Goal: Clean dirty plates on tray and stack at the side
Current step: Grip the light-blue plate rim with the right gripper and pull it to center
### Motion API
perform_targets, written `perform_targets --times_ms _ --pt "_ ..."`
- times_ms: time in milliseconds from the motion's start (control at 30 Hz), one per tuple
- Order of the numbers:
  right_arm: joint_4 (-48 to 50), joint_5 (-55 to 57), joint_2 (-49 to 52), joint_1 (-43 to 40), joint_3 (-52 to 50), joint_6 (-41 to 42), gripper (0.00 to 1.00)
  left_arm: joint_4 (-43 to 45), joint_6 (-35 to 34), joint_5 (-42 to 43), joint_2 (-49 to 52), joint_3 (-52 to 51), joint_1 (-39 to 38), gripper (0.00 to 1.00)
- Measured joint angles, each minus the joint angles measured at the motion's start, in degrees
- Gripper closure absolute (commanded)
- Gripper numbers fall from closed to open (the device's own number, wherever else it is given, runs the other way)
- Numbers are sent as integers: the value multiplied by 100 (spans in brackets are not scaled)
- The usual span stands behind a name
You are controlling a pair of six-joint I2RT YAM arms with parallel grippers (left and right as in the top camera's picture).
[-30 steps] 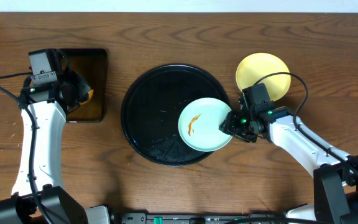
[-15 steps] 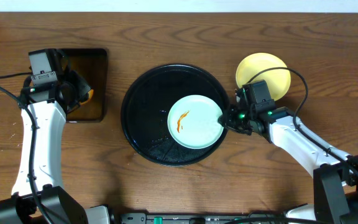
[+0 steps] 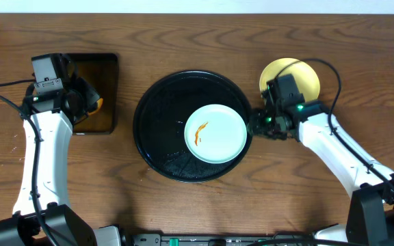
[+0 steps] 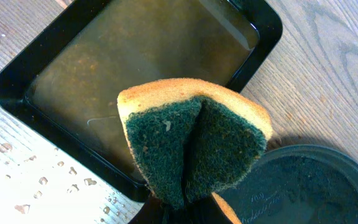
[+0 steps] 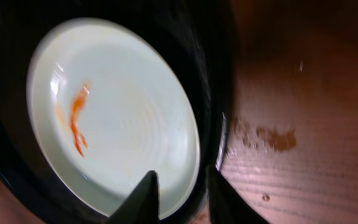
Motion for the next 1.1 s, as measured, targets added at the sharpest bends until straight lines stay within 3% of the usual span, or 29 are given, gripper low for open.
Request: perform_targets --times_ms 467,700,1100 --pt "326 81 1154 461 39 118 81 -4 0 0 0 0 0 92" --pt "293 24 1228 463 44 98 80 -2 0 0 0 0 0 92" --pt "-1539 660 1228 463 1425 -232 68 -2 0 0 0 0 2 92"
